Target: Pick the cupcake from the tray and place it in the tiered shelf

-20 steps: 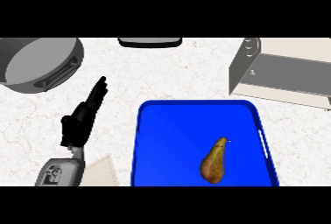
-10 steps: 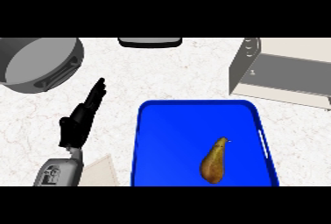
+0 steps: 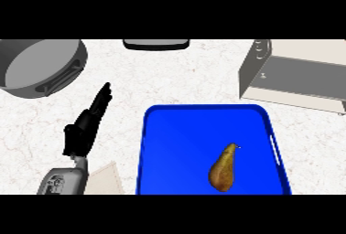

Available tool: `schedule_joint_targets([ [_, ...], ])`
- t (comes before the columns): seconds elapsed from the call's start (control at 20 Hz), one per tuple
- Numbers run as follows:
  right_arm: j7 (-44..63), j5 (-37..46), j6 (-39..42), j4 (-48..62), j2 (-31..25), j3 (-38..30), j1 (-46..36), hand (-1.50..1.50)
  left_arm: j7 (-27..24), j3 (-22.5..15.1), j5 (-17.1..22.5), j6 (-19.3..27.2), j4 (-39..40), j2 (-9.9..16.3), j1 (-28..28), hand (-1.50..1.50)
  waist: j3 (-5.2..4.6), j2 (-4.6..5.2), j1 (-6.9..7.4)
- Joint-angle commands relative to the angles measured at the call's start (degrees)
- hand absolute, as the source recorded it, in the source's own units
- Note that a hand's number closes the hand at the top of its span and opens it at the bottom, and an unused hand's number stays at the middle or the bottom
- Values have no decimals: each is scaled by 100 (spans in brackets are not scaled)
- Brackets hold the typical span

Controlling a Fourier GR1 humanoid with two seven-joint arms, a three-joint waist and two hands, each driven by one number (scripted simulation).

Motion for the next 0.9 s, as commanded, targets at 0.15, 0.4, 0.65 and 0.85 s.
schedule_joint_targets([
  [0.15,966,-441,534,-865,-796,-929,368,-150,79,132,41,25,226,25,-180,0,0,-12,-93],
  [0.4,1672,-1264,1886,-1387,-1370,-1862,1235,-150,40,138,109,-50,-149,98,121,0,4,-44,-186],
  [0.65,1597,-2312,3118,-1755,-1797,-3080,2230,-150,-234,112,-52,147,153,-13,227,0,9,-56,-317],
  [0.85,1167,-3081,4011,-1702,-1940,-4088,2989,-150,92,164,1,123,102,21,-100,0,9,-44,-283],
])
